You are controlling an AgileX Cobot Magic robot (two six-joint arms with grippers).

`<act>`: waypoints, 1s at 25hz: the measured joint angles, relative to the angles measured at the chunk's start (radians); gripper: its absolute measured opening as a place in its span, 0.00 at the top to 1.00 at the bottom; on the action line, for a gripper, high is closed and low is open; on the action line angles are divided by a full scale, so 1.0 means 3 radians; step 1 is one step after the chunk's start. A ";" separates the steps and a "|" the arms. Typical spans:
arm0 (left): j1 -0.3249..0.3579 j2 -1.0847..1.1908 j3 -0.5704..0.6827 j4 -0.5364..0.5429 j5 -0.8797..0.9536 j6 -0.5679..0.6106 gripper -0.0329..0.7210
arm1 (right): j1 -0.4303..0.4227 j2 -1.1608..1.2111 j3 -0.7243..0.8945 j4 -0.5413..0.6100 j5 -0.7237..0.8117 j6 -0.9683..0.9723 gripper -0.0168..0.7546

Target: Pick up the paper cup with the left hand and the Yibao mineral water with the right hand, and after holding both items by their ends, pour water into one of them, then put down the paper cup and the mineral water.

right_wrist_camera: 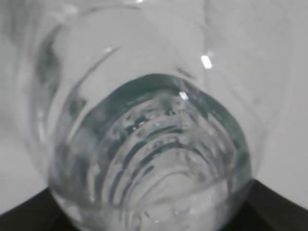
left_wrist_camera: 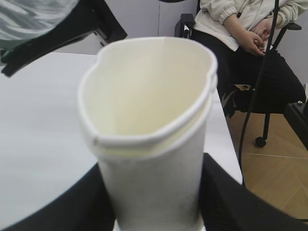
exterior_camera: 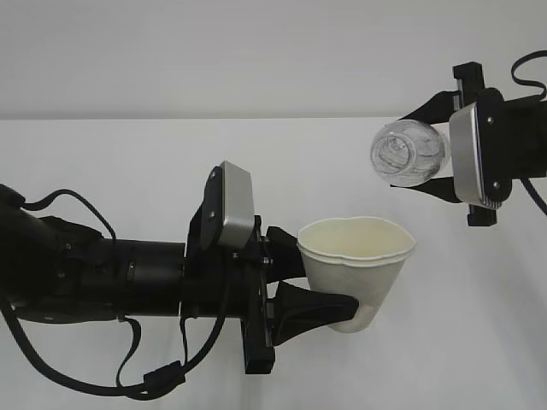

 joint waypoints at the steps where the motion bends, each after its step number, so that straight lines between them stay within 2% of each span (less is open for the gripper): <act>1: 0.0000 0.0000 0.0000 0.0000 0.0000 0.0000 0.47 | 0.0000 0.0000 0.0000 0.0006 0.0006 -0.0016 0.34; 25: 0.0000 0.0000 0.0000 0.0000 0.0000 0.0000 0.47 | 0.0000 0.0000 0.0000 0.0222 0.0108 -0.0668 0.34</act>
